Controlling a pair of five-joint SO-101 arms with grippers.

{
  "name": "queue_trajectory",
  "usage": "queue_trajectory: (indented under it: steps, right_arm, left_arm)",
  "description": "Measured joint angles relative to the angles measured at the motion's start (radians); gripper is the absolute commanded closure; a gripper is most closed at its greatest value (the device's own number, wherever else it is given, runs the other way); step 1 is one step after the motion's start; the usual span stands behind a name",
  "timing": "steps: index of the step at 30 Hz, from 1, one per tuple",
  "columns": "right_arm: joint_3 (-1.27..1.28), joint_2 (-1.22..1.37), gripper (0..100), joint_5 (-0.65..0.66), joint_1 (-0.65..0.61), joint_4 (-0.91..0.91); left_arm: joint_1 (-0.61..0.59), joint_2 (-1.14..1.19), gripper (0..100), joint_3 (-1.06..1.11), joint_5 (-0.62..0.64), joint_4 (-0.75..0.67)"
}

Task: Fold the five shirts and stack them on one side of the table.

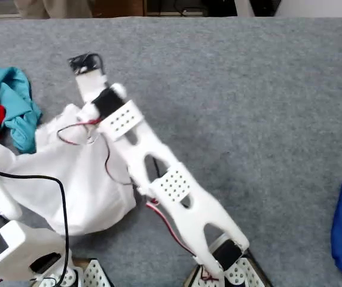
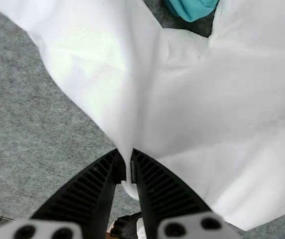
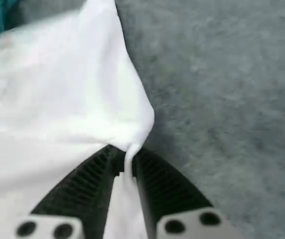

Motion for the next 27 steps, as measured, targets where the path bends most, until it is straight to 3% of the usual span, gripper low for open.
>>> queue_trajectory:
  steps: [7,12,16,20,25,27]
  right_arm:
    - [0.000,-0.212,99.3,0.012,0.218,0.005]
    - [0.017,-0.334,99.3,0.071,0.384,0.005]
    - [0.187,-0.437,99.1,0.078,0.485,0.005]
    - [0.442,-0.531,96.1,0.126,0.480,0.005]
    - [0.634,-0.549,75.0,0.140,0.359,-0.026]
    - [0.655,-0.549,71.0,0.140,0.299,-0.081]
  left_arm:
    - [0.081,0.000,98,0.003,0.000,0.000]
    - [0.262,0.000,98,0.003,0.014,0.000]
    - [0.443,0.000,98,0.003,0.060,0.000]
    - [0.571,0.000,98,0.003,0.075,0.000]
    - [0.552,0.000,98,0.003,0.081,0.000]
    - [0.508,0.000,98,0.003,0.083,0.000]
